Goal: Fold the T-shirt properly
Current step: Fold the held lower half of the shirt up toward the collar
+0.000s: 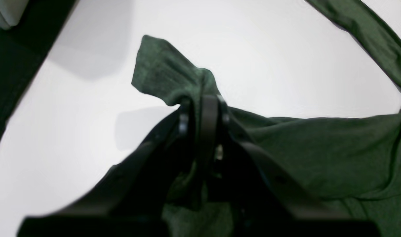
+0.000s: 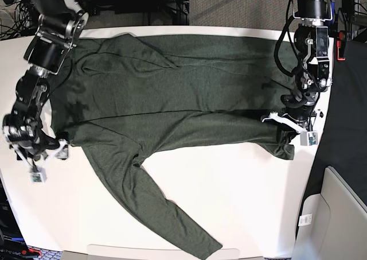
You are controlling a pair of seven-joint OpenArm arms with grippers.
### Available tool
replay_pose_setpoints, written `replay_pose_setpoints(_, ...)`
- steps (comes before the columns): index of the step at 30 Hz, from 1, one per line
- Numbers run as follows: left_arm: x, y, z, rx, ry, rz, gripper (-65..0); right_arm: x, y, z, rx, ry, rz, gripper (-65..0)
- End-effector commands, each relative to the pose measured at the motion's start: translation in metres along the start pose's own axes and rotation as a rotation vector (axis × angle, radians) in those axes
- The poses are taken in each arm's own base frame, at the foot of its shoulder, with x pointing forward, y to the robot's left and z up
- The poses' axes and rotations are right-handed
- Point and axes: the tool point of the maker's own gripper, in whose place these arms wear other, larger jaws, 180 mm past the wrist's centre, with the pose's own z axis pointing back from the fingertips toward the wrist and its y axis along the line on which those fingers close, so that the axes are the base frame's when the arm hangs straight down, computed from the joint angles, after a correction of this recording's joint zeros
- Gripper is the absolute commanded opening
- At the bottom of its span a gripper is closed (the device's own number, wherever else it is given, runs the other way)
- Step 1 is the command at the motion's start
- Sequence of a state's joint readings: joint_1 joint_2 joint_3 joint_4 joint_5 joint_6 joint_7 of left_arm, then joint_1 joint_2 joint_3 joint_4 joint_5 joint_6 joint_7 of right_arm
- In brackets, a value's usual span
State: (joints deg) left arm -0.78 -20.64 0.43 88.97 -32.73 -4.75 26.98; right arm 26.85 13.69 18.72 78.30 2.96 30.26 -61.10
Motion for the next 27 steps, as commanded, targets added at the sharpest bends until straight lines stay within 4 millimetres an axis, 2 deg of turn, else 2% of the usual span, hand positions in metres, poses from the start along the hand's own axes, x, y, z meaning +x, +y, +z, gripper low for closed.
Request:
replay_pose_setpoints(1,0.021,0.0,0.0,-0.005,-0.062,-0.015,-65.0,0.027,0.002,0.003,0.013,-0.063,0.026,-13.0)
replay_pose_setpoints(6,0.021,0.0,0.0,-0.005,-0.062,-0.015,-65.0,0.021,0.012,-0.018,0.063,-0.035,0.024,-12.3)
replay_pose_setpoints(10,0.021,0.0,0.0,-0.005,-0.062,-0.015,-65.0,0.005,0.019,-0.033,0.097,-0.004,-0.005,-12.3)
replay_pose_setpoints(15,0.021,0.0,0.0,-0.005,-0.062,-0.015,-65.0,-0.016,0.027,-0.046,0.133,0.042,-0.03,-12.3)
replay_pose_setpoints(18,0.021,0.0,0.0,-0.005,-0.062,-0.015,-65.0,-0.019,0.036,-0.05,0.152,0.051,-0.037,-12.7)
replay_pose_setpoints(21,0.022,-0.001,0.0,-0.006,-0.063,-0.014,-65.0,-0.022,0.04,-0.05,0.16,0.059,-0.037,-19.5)
replay_pose_setpoints(27,0.021,-0.001,0.0,-0.006,-0.062,-0.014,-65.0,-0.019,0.048,-0.051,0.176,0.049,-0.045,-46.5)
